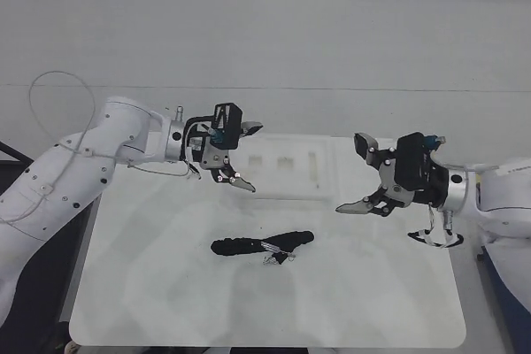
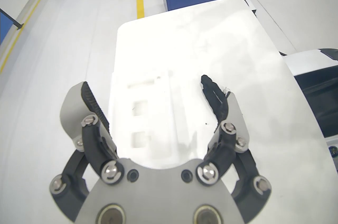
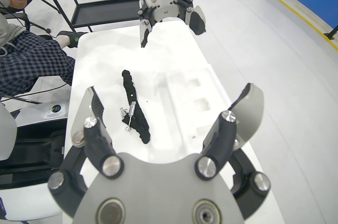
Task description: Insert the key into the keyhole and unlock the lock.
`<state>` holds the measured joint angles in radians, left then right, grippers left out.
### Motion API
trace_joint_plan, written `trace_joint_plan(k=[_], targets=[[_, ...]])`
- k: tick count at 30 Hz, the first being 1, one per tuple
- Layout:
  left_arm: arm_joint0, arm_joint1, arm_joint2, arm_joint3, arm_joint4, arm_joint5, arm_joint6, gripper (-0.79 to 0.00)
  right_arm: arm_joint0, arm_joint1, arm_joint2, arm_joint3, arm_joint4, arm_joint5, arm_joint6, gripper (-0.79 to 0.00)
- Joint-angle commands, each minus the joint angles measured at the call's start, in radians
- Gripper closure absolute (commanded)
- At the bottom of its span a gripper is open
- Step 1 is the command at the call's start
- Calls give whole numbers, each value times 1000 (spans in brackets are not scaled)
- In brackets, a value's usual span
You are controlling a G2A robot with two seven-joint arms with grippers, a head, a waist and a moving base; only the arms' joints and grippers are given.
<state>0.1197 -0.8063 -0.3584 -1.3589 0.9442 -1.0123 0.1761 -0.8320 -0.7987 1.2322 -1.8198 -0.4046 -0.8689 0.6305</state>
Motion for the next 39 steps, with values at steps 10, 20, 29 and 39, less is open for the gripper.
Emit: trace_joint_plan(k=[10,20,29,39], targets=[[-56,-18,56,129,122,0,322,-785,214,-51,-152,277,-28,-79,-92,-785],[-74,-43,64,182,147,0,361,-785,256,-61,-177,325,-33,-106,-99,-785],[-73,-43,64,182,147,0,361,-785,256,-61,-177,325,-33,-105,-99,-785],[-73,-43,64,182,147,0,361,-785,256,-61,-177,325,-33,-105,-99,-785]])
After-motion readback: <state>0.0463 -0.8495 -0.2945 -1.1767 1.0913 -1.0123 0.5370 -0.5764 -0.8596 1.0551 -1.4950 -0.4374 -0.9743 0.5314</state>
